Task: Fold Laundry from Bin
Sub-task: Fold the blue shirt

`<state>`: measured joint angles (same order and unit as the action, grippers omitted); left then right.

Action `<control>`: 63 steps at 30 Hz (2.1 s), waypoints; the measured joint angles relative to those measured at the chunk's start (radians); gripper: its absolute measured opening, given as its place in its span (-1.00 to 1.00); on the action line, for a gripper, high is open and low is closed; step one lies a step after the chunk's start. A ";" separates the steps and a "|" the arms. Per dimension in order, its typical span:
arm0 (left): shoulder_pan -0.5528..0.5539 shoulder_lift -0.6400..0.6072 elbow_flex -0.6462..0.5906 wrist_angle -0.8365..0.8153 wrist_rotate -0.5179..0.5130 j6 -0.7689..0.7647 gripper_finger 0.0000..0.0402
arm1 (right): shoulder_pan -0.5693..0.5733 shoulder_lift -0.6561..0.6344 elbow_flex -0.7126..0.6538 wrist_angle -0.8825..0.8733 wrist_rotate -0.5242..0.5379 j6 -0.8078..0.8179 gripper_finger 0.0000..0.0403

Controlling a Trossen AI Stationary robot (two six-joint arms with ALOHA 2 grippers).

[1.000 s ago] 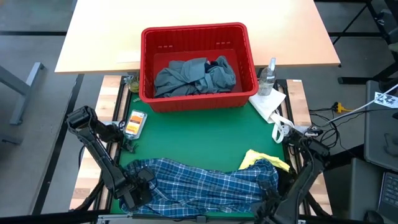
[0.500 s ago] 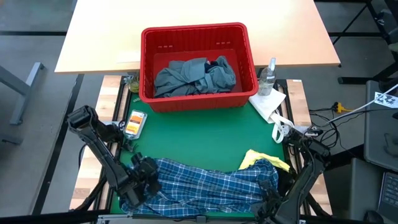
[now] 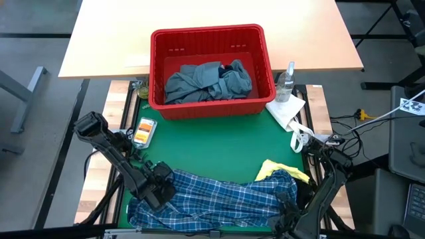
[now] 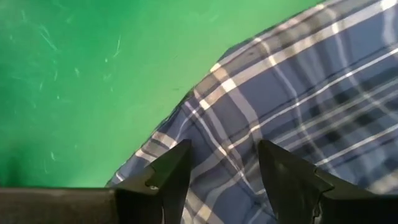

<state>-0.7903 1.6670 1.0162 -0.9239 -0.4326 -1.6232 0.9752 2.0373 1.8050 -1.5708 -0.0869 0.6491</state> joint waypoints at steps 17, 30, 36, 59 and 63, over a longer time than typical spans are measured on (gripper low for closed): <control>-0.098 0.001 0.097 -0.091 0.078 0.053 -0.99 | -0.008 -0.003 0.000 0.001 0.013 -0.021 -0.37; -0.216 0.001 0.211 -0.248 0.178 -0.118 -1.00 | -0.044 -0.086 0.000 -0.001 0.164 -0.104 -0.37; -0.229 0.001 0.211 -0.276 0.205 -0.157 -1.00 | -0.121 -0.116 0.000 -0.001 0.261 -0.217 -0.37; -0.251 0.001 0.208 -0.293 0.278 -0.157 -1.00 | -0.204 -0.182 -0.024 -0.005 0.213 -0.363 -0.37; -0.246 0.001 0.208 -0.287 0.278 -0.157 -1.00 | -0.193 -0.199 0.035 0.013 0.315 -0.260 -0.37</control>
<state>-1.0365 1.6680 1.2240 -1.2110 -0.1549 -1.7802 0.7822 1.8383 1.8396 -1.5581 0.2279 0.3889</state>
